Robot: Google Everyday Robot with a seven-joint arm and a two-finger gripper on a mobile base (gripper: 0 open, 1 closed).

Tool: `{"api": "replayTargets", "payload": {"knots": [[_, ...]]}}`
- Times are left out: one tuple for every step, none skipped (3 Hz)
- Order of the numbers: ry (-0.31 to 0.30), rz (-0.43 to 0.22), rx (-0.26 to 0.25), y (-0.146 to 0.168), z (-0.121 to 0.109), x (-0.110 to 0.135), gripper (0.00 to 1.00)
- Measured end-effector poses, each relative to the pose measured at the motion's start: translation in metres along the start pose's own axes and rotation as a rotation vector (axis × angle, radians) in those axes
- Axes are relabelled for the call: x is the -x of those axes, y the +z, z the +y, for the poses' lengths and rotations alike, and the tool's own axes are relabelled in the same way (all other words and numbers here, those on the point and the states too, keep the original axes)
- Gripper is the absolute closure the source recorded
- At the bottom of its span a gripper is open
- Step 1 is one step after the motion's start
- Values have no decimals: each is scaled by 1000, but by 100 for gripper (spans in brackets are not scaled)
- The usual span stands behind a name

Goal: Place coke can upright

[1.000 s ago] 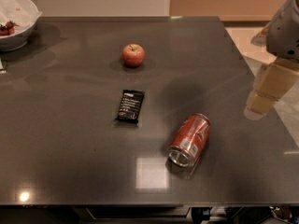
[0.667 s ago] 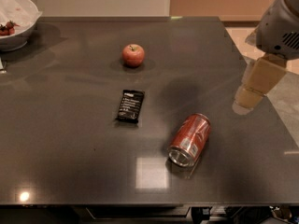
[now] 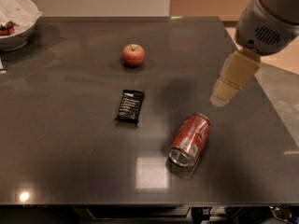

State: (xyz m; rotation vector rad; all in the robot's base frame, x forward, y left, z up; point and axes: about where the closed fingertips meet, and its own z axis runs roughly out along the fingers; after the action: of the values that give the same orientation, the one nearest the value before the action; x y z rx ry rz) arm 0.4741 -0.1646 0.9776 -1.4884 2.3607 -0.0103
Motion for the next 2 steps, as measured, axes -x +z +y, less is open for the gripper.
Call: {"api": "replayTargets", "payload": {"knots": [[85,16,-15,8,-2,11,0],[212,56,-31,23,-5,23,0]]}}
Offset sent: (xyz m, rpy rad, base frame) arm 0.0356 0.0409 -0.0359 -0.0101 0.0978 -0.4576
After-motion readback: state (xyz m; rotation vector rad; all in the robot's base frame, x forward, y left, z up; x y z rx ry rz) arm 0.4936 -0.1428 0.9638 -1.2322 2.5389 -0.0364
